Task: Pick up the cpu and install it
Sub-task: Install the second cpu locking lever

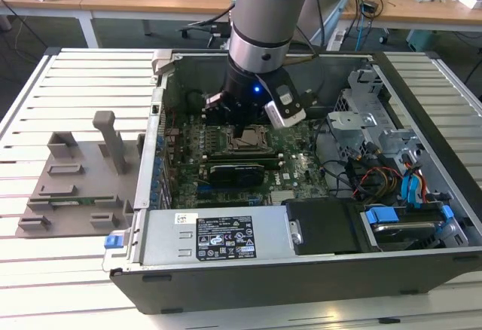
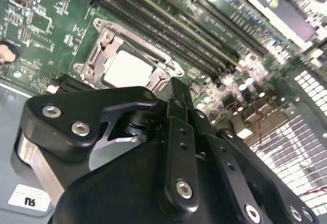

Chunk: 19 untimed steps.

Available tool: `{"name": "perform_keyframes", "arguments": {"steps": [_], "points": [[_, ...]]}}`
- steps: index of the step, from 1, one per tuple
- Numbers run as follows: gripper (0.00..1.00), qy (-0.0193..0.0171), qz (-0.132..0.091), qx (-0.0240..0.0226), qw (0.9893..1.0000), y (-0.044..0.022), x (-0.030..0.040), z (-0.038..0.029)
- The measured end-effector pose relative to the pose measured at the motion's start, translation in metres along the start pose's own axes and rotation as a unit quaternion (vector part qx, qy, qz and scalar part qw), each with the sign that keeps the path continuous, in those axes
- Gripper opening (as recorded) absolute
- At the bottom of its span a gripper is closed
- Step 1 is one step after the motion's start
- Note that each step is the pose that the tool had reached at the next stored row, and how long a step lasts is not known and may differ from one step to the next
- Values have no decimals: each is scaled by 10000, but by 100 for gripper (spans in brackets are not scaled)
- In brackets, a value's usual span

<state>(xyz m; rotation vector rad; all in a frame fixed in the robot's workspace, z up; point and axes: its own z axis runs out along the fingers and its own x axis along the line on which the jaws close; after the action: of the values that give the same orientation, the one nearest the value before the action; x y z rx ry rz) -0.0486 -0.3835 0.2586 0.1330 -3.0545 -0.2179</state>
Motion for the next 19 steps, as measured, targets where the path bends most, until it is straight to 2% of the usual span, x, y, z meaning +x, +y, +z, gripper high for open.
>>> {"name": "perform_keyframes", "arguments": {"steps": [2,7,8,13,19], "points": [[11,0,0,0,10000,-23,1,10],[11,2,1,1,10000,-40,-11,113],[11,2,0,0,10000,-45,4,156],[11,2,1,1,10000,-58,35,275],[11,0,-1,-15,10000,-67,64,371]]}}
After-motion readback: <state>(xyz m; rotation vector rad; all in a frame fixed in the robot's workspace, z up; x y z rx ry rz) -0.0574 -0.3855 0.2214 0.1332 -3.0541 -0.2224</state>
